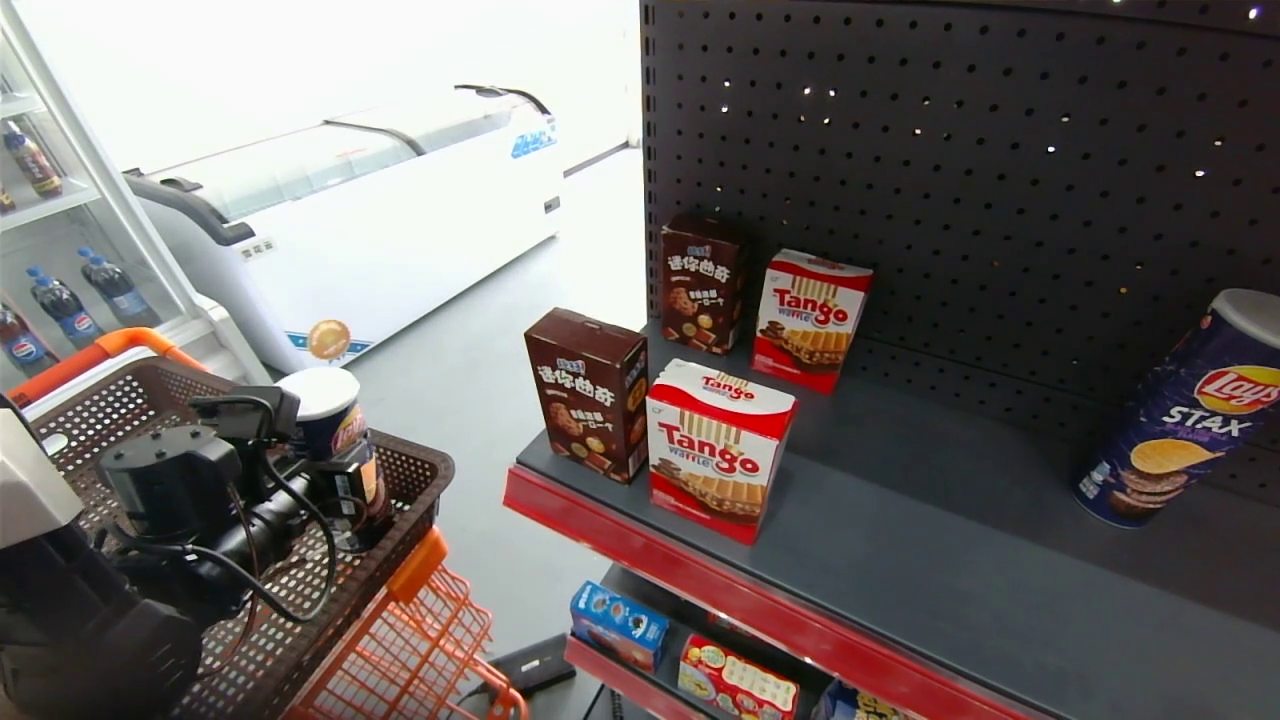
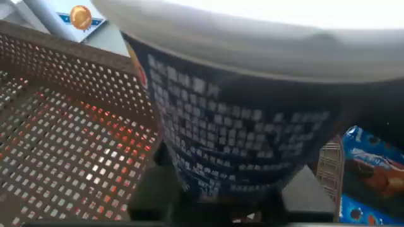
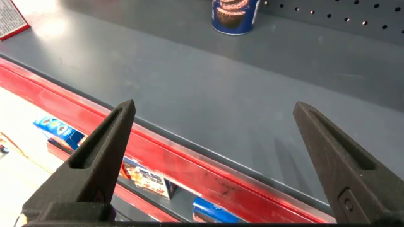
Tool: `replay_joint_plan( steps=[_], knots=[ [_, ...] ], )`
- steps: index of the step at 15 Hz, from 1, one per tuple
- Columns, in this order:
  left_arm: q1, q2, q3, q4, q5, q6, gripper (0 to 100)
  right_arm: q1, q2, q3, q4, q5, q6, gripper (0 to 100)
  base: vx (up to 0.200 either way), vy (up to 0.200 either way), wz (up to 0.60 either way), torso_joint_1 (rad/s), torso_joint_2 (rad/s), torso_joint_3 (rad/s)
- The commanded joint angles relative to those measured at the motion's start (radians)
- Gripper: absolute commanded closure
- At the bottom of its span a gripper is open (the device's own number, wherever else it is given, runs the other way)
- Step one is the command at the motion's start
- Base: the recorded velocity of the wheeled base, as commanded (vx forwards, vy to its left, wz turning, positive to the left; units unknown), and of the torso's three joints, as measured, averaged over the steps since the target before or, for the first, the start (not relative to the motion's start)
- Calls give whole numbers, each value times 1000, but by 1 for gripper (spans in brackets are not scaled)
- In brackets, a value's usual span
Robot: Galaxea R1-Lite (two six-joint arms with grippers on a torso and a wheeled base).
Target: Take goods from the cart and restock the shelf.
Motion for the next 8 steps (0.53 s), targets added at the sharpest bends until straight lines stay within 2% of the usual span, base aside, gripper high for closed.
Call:
replay_joint_plan(
  steps=[1, 2, 3, 4, 6, 8],
  knots=[
    [-1, -24, -36, 0, -2, 6, 100, 0, 1, 0, 0, 0, 0, 0, 0, 0, 0, 0, 0, 0],
    [-1, -70, -75, 15, -5, 10, 100, 0, 1, 0, 0, 0, 0, 0, 0, 0, 0, 0, 0, 0],
    [-1, -111, -131, 93, -8, 12, 100, 0, 1, 0, 0, 0, 0, 0, 0, 0, 0, 0, 0, 0],
    [0, -153, -191, 187, -8, 15, 100, 0, 1, 0, 0, 0, 0, 0, 0, 0, 0, 0, 0, 0],
    [-3, -275, -328, 449, -25, 15, 100, 0, 1, 0, 0, 0, 0, 0, 0, 0, 0, 0, 0, 0],
    [-20, -394, -371, 618, -88, 10, 100, 0, 1, 0, 0, 0, 0, 0, 0, 0, 0, 0, 0, 0]
  ],
)
